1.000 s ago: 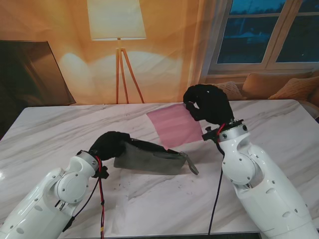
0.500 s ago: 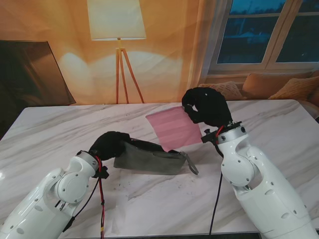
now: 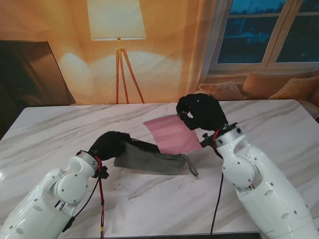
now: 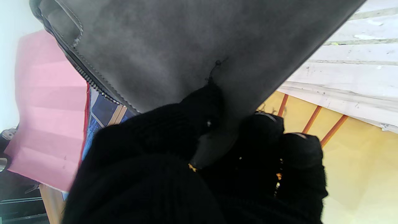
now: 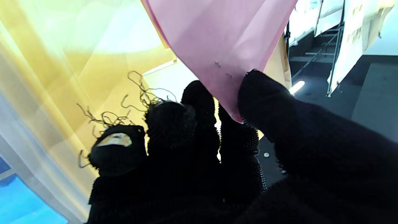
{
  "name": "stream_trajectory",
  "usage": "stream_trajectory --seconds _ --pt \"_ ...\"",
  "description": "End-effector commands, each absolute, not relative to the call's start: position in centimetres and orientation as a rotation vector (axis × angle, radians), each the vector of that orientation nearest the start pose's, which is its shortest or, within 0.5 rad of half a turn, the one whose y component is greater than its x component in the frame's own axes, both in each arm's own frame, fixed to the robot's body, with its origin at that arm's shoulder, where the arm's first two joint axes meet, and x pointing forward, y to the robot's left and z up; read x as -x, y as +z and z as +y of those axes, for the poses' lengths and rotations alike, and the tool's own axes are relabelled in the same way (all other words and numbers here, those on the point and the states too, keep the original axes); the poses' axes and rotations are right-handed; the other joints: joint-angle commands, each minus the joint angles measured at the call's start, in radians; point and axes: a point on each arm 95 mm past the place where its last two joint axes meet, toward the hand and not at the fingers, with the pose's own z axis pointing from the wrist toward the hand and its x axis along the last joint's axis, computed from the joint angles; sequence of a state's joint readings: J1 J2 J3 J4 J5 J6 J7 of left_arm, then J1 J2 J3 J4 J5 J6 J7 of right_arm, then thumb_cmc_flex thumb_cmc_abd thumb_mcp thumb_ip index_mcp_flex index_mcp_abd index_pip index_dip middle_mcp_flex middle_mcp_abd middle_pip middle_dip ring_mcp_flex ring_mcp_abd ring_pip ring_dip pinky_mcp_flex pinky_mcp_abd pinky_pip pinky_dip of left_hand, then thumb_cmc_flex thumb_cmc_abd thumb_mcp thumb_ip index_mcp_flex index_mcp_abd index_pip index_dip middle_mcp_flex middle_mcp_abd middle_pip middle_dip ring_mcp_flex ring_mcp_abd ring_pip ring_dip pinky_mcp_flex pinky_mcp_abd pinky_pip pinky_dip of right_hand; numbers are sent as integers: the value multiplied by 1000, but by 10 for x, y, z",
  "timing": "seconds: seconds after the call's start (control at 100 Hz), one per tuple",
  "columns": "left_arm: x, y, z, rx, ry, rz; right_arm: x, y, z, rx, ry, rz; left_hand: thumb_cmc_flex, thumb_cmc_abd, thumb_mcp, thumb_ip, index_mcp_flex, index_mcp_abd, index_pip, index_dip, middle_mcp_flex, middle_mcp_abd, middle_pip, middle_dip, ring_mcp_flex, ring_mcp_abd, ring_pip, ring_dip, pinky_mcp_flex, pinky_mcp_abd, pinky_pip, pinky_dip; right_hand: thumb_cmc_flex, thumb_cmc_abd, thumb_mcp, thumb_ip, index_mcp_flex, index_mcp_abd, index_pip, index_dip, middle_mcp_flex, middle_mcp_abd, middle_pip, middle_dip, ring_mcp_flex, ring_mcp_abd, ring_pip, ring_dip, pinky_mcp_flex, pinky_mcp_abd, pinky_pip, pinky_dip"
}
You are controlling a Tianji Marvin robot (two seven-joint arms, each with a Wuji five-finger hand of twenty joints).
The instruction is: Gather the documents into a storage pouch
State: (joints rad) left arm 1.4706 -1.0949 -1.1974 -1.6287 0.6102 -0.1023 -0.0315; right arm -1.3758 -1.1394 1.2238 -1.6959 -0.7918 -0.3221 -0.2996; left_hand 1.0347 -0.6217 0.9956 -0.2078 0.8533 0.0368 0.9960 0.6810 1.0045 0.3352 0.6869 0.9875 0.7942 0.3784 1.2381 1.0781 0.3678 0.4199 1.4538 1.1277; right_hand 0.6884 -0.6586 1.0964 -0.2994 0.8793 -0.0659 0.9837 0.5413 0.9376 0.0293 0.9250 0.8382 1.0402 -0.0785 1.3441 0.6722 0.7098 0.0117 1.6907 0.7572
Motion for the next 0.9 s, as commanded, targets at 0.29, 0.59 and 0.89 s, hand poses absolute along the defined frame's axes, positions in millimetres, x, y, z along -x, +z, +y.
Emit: stream_trajectory --seconds 0.29,0.59,0.89 --pt "-421 -273 -17 1384 -1867 1390 -428 -170 53 -764 2174 1191 14 39 33 0 38 48 89 13 68 20 84 18 47 50 42 9 -16 -46 0 22 27 33 33 26 44 -141 41 29 42 6 -7 8 12 -72 -7 9 10 -38 20 -10" --pt "-422 -273 -17 1373 -1876 1366 -429 -177 68 -774 2185 1279 24 40 20 -11 41 45 64 -25 58 18 53 0 26 62 14 0 -31 -48 -14 17 24 34 32 25 43 -138 36 28 45 4 -13 12 18 -77 -15 6 12 -38 16 -11" --pt "-423 -273 -19 1374 -1889 1355 -430 -174 74 -848 2167 1333 15 62 -12 -28 25 48 37 -92 42 16 19 -19 -4 70 -20 -17 -50 -55 -32 1 5 31 40 21 43 -121 32 22 56 17 -13 28 33 -73 -3 17 36 -28 22 -5"
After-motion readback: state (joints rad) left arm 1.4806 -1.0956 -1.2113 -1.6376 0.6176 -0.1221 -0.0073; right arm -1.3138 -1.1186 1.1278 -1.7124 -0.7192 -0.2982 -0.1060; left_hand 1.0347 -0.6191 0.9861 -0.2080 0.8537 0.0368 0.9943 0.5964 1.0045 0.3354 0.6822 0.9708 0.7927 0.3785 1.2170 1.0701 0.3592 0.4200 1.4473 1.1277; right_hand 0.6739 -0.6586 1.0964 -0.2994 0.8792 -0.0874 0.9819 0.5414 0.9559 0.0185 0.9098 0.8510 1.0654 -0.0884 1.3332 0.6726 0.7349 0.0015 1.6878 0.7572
